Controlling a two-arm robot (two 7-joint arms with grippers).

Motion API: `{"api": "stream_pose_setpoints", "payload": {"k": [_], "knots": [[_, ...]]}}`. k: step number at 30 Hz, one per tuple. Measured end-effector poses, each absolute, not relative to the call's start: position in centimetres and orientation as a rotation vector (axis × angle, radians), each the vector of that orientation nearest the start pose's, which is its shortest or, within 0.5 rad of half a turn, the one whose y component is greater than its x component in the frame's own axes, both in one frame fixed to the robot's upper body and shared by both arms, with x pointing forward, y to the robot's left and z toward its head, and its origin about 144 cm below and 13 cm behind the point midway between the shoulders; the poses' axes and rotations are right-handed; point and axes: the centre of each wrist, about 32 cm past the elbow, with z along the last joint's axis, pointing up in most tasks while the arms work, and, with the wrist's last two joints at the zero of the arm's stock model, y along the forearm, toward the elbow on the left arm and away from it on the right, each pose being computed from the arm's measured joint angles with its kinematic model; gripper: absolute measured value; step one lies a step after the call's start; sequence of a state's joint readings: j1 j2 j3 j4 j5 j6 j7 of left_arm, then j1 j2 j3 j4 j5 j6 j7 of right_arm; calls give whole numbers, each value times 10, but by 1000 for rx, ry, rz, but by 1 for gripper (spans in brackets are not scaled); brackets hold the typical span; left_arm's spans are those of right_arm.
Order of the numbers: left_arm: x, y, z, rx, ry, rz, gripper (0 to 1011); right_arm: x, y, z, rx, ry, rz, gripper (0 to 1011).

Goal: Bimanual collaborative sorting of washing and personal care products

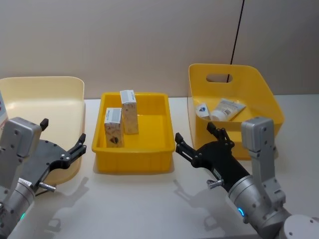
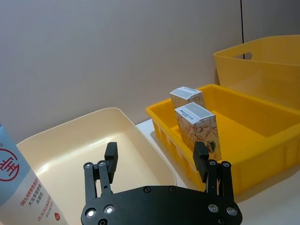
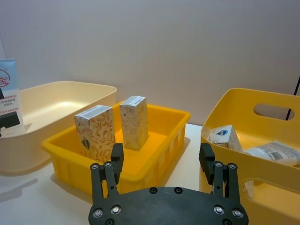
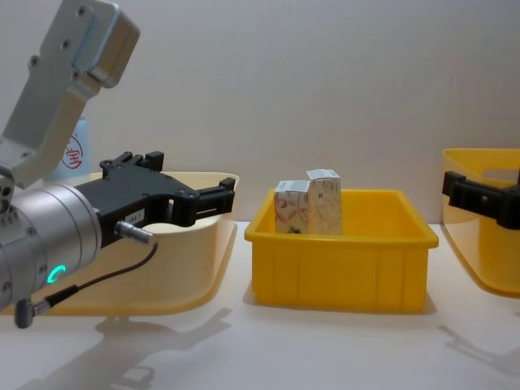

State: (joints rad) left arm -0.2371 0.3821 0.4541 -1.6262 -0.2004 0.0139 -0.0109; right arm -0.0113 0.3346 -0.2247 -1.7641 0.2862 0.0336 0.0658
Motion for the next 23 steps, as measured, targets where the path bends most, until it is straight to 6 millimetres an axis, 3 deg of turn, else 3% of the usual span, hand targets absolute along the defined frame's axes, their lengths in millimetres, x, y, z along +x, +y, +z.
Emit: {"api": "stream_pose_setpoints", "payload": {"k": [23], "knots": [[492, 198, 1204, 61, -268, 1124, 1003, 443, -237, 1189, 26, -74, -1229, 1001]]}}
